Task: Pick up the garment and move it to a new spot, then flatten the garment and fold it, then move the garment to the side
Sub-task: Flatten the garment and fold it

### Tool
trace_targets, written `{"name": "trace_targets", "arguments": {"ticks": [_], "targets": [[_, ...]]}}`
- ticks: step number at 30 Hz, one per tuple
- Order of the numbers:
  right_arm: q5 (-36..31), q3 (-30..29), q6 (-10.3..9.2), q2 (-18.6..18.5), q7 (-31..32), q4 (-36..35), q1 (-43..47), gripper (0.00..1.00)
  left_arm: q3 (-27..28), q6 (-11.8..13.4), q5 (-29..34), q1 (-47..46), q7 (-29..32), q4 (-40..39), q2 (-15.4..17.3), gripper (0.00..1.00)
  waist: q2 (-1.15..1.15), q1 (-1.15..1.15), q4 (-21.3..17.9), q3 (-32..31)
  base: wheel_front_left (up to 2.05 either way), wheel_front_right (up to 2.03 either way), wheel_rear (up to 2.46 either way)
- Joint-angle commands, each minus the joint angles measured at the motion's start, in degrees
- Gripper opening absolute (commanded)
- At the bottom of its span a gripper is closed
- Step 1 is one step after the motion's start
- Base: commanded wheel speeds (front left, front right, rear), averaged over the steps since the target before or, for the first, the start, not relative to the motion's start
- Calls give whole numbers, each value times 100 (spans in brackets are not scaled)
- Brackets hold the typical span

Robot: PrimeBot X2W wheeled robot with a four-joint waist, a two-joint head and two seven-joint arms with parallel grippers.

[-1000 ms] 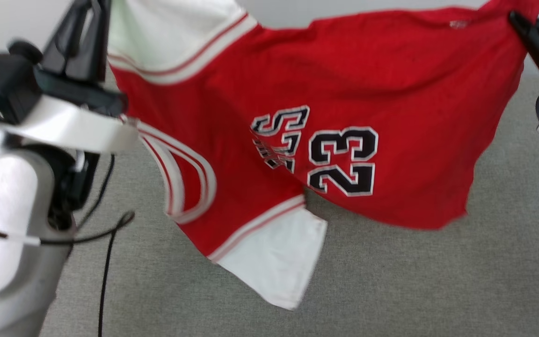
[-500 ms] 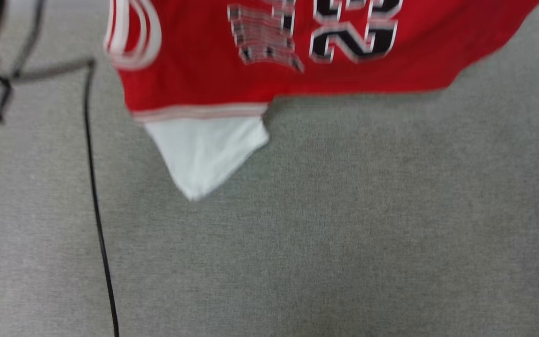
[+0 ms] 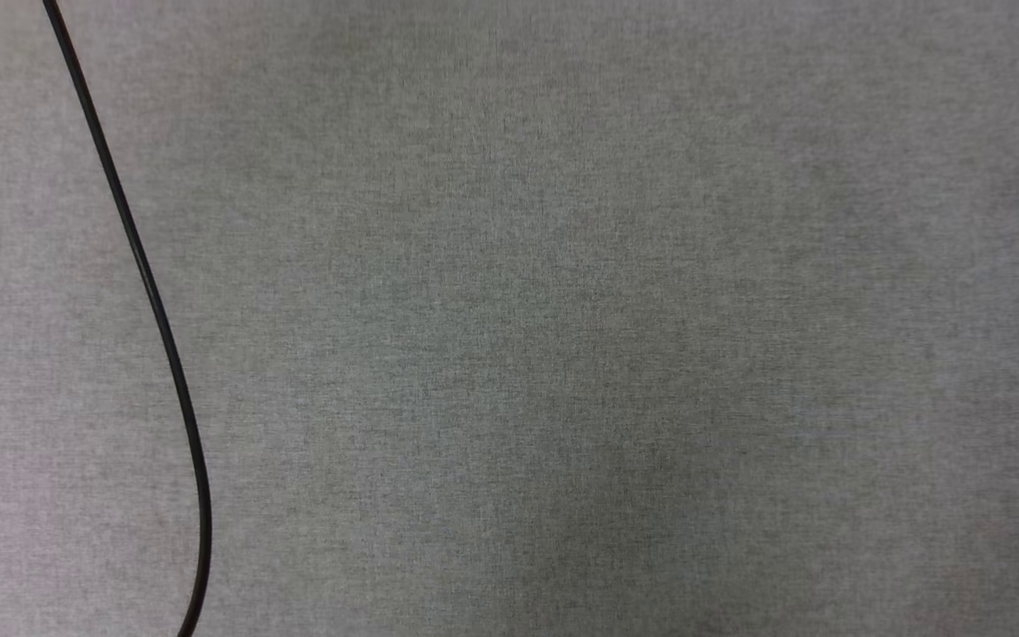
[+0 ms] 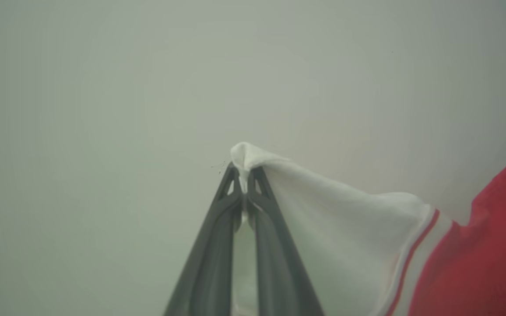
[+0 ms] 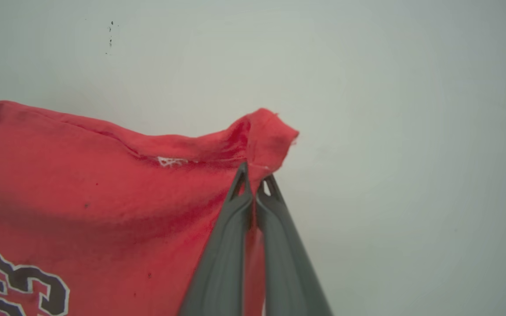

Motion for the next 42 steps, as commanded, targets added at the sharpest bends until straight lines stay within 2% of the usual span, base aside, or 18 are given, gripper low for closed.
{"name": "trace_targets", "arguments": {"ticks": [1, 7, 11, 20, 29, 42], "targets": [[-2, 105, -7, 34, -143, 217, -212, 0, -41, -8, 11, -196, -37, 193, -36, 0, 0, -1, 18, 128, 0, 0, 0], [148, 422, -6, 111, -423, 731, -380, 0, -147, -44, -87, -166, -252, 579, -94, 0, 0, -1, 53, 288, 0, 0, 0], [369, 716, -7, 155, -704, 1053, -67, 0, -167, -48, -198, 171, -500, 757, -107, 0, 0, -1, 41, 331, 0, 0, 0], [1035, 1340, -7, 195, -1221, 1350, 876, 0, -219, 51, -404, 1612, -931, 697, -228, 0, 0, -1, 102, 266, 0, 0, 0], [1505, 1998, -7, -82, -1642, 1143, 2207, 0, -121, 323, -523, 3599, -1037, -137, -56, 0, 0, -1, 156, -156, 0, 0, 0], [2217, 2530, -7, -667, -2059, 409, 4590, 0, -247, 991, -835, 6928, -868, -1596, 137, 0, 0, -1, 262, -1242, 0, 0, 0]]}}
